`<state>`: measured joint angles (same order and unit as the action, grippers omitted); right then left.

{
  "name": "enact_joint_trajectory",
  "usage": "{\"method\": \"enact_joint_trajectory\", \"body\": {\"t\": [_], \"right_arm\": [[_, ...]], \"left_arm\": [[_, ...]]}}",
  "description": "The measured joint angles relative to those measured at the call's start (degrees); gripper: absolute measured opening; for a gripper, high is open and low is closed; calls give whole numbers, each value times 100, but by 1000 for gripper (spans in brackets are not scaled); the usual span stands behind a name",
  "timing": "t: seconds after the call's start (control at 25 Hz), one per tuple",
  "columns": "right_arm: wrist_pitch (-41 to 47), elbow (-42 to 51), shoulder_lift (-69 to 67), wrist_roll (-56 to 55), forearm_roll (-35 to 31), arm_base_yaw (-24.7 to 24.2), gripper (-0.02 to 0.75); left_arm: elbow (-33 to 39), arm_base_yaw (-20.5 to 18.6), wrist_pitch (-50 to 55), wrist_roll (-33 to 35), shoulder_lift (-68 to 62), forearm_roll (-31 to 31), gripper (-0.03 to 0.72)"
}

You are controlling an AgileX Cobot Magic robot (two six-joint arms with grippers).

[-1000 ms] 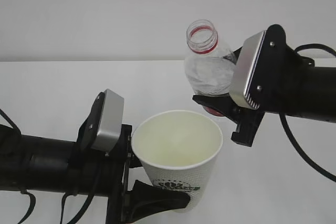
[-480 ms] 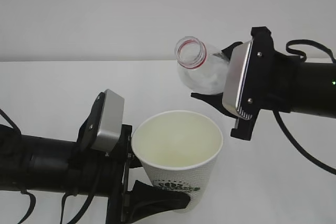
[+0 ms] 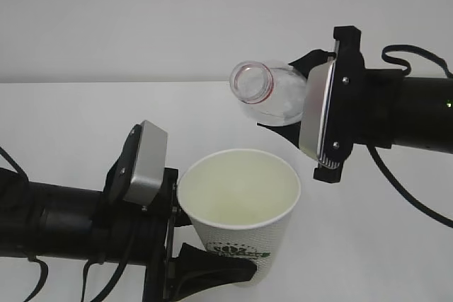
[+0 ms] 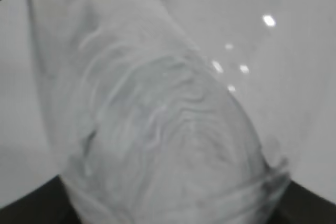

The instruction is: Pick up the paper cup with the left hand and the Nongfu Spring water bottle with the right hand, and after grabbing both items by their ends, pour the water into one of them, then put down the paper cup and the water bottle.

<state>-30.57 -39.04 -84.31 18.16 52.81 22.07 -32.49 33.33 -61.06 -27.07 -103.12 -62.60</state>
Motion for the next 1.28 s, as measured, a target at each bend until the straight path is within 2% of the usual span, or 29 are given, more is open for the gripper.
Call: {"method": "enact_joint_trajectory", "body": {"t": [0.24,0.52,1.28], "right_arm": [[0,0,0,373,-14,0,452],[-13,0,0,960,-452,0,452],[-25,0,0,2017,-796,0,452]], "left_arm": [[0,0,0,0,0,0,470],[0,-65,0,0,0,0,470],[0,-102,-44,0,0,-7,468]]}}
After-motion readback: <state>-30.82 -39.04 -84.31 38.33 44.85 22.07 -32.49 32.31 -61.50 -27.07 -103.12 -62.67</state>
